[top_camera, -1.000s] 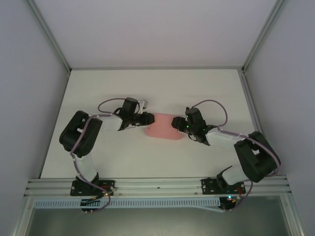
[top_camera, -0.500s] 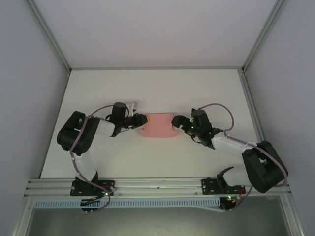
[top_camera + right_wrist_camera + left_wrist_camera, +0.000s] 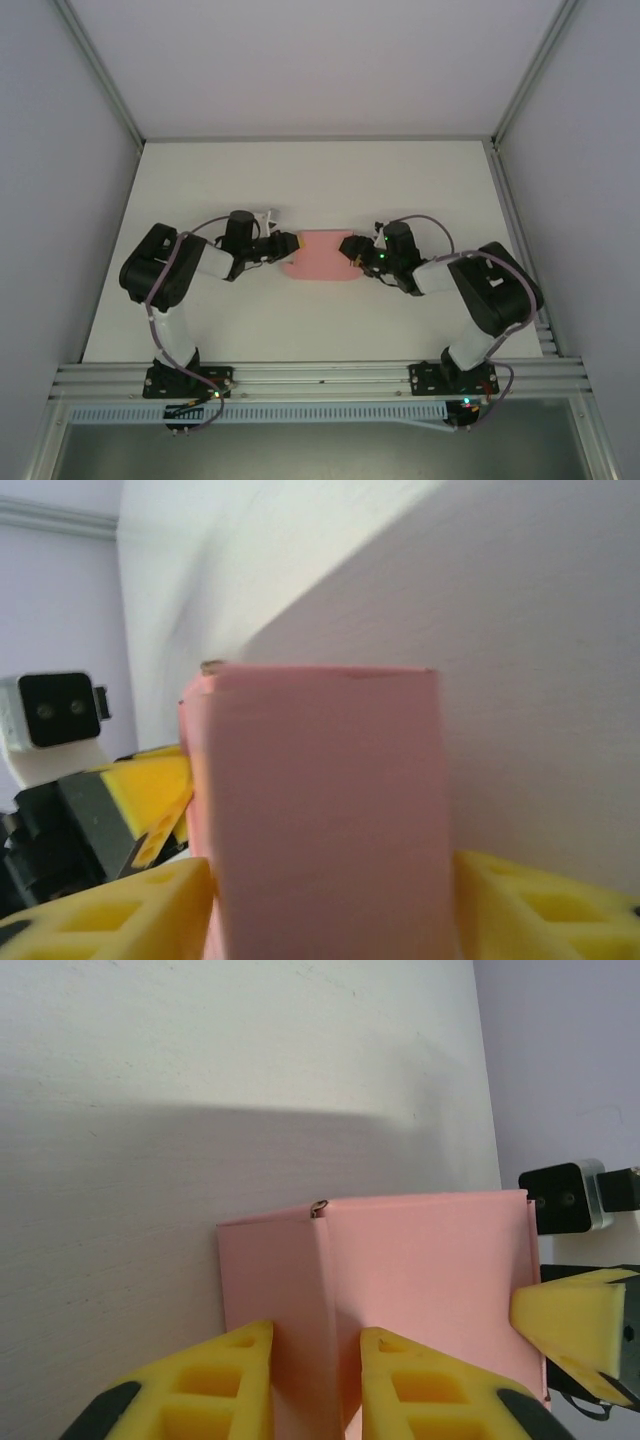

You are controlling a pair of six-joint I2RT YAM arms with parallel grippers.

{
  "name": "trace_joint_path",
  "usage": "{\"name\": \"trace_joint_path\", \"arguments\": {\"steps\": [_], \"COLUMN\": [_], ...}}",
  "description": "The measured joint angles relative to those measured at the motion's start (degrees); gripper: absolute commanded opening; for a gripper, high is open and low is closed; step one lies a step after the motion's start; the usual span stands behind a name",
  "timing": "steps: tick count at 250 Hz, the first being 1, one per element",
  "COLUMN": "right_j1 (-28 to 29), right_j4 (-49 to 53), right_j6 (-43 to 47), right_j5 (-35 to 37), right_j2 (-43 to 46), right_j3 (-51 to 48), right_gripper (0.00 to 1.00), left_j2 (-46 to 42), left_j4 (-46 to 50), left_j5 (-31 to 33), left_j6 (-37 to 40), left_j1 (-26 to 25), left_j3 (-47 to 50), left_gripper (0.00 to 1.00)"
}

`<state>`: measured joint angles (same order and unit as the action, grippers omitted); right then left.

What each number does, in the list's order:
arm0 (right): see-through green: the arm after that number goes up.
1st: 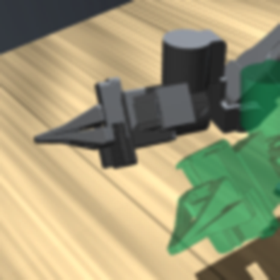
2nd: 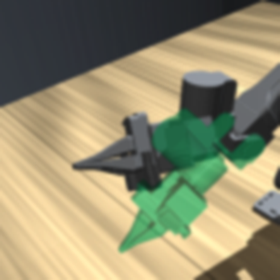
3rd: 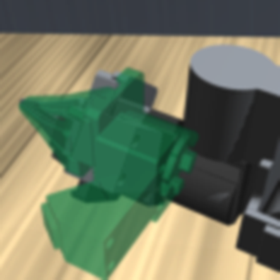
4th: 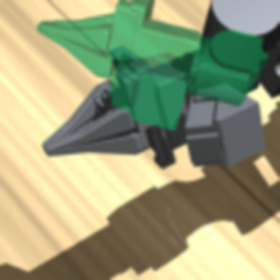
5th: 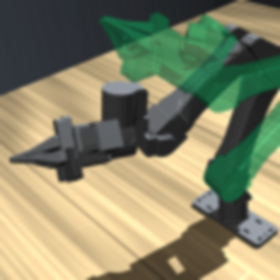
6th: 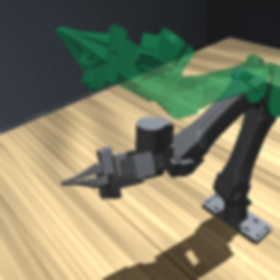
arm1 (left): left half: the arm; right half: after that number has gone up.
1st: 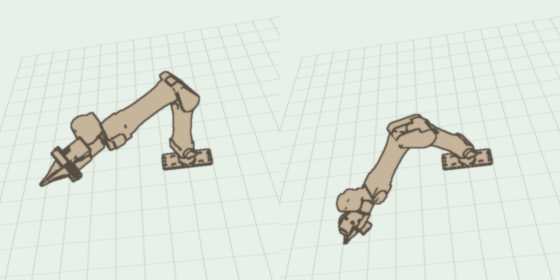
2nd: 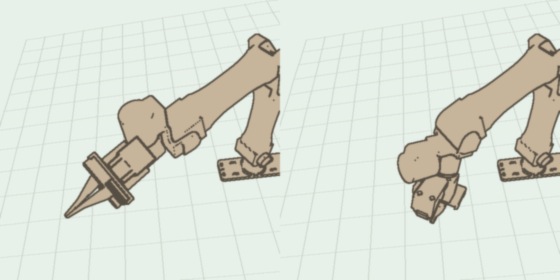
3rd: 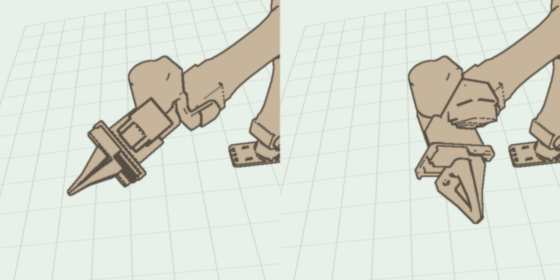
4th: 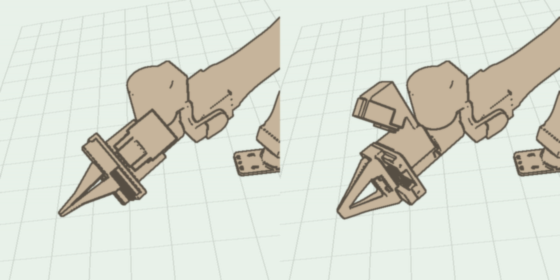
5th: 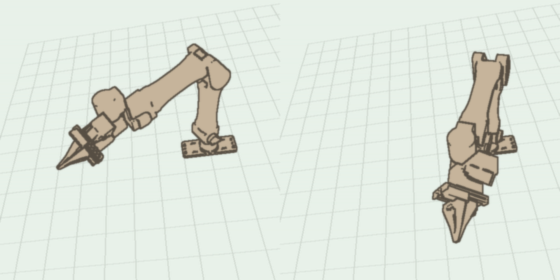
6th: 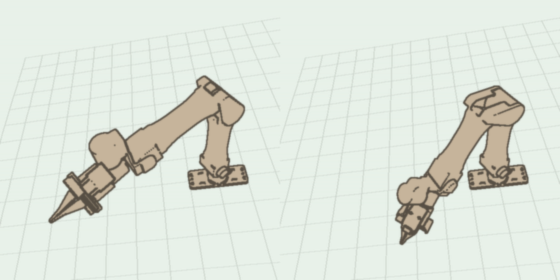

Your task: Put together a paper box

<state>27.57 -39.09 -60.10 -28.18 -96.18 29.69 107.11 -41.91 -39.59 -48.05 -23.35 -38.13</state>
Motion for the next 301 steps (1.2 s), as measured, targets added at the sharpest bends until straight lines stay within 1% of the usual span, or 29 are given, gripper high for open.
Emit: {"name": "trace_joint_path", "arguments": {"steps": [28, 46, 63, 85, 92, 100, 109, 116, 125, 141, 155, 165, 169, 178, 185, 194, 206, 217, 227, 231, 233, 268, 285, 301], "right_j1": [-0.6, -0.9, -1.1, -1.1, -1.1, -1.1, -1.2, -1.2, -1.2, -1.2, -1.2, -1.2, -1.2, -1.2, -1.2, -1.2, -1.2, -1.2, -1.2, -1.2, -1.2, -1.2, -1.2, -1.4], "right_j4": [-8.1, -13.0, -15.8, -18.1, -18.5, -18.6, -18.6, -18.2, -17.3, -14.6, -11.7, -9.4, -8.4, -6.0, -4.2, -1.8, 1.3, 3.5, 5.5, 6.4, 6.7, 13.4, 16.2, 19.4], "right_j6": [-3.2, -5.5, -7.2, -8.0, -8.1, -8.1, -8.0, -7.9, -7.5, -6.3, -4.9, -3.9, -3.3, -2.3, -1.6, -0.7, 0.6, 1.6, 2.4, 2.8, 2.9, 5.2, 5.7, 5.5], "right_j5": [-3.1, -4.7, -5.4, -5.5, -5.5, -5.4, -5.4, -5.3, -5.2, -4.9, -4.3, -3.8, -3.5, -3.1, -2.6, -2.0, -1.3, -0.7, -0.3, -0.1, 0.0, 1.3, 2.1, 2.3], "right_j2": [-3.4, -5.0, -6.1, -6.3, -6.3, -6.3, -5.9, -5.4, -4.5, -2.3, 0.3, 2.2, 3.1, 4.9, 6.1, 7.6, 9.4, 10.7, 11.8, 12.3, 12.5, 15.6, 16.9, 17.8], "right_j3": [-0.3, -0.7, -1.0, -1.9, -1.9, -2.0, -2.0, -2.0, -2.0, -2.0, -2.0, -2.0, -1.9, -1.9, -1.7, -1.4, -1.0, -0.5, -0.2, 0.0, 0.1, 1.7, 2.5, 3.5], "right_gripper": [0.46, 0.35, 0.31, 0.31, 0.29, 0.29, 0.29, 0.26, 0.26, 0.25, 0.24, 0.23, 0.22, 0.2, 0.2, 0.2, 0.21, 0.22, 0.22, 0.22, 0.22, 0.22, 0.23, 0.23], "left_j2": [-0.1, -0.2, -0.7, -1.7, -1.9, -2.2, -2.6, -2.8, -3.3, -4.3, -5.3, -6.2, -6.6, -7.5, -8.1, -8.9, -9.9, -10.8, -11.5, -11.8, -12.0, -15.6, -18.5, -22.1], "left_j4": [0.0, 0.3, 0.6, 1.1, 1.5, 2.0, 2.6, 2.9, 3.4, 4.5, 5.7, 6.7, 7.1, 8.0, 8.6, 9.2, 9.9, 10.7, 11.5, 11.9, 12.1, 17.9, 20.9, 23.5], "left_j5": [0.3, 0.6, 0.7, 0.8, 0.9, 0.9, 1.0, 1.0, 1.0, 1.0, 1.0, 1.1, 1.2, 1.5, 1.7, 2.0, 2.1, 2.5, 2.9, 3.1, 3.3, 7.0, 8.6, 9.9], "left_j6": [0.5, 0.8, 1.5, 2.3, 2.6, 2.9, 3.5, 3.6, 3.9, 4.7, 5.6, 6.2, 6.7, 7.1, 7.5, 8.0, 8.6, 9.0, 9.7, 10.2, 10.1, 14.1, 17.7, 23.0], "left_j1": [0.7, 1.1, 1.3, 1.3, 1.3, 1.3, 1.3, 1.3, 1.2, 1.1, 1.0, 0.9, 0.8, 0.8, 0.8, 0.8, 0.8, 0.8, 0.8, 0.8, 0.8, 0.8, 0.7, 0.2], "left_j3": [0.0, 0.0, 0.0, -0.1, -0.3, -0.5, -0.7, -0.8, -0.9, -1.1, -1.5, -1.9, -2.1, -2.6, -3.0, -3.5, -4.0, -4.7, -5.2, -5.5, -5.6, -7.3, -7.7, -8.0], "left_gripper": [0.22, 0.22, 0.24, 0.25, 0.26, 0.29, 0.3, 0.31, 0.33, 0.35, 0.4, 0.46, 0.46, 0.42, 0.43, 0.48, 0.63, 0.74, 0.87, 0.97, 0.99, 1.0, 1.0, 1.0]}}
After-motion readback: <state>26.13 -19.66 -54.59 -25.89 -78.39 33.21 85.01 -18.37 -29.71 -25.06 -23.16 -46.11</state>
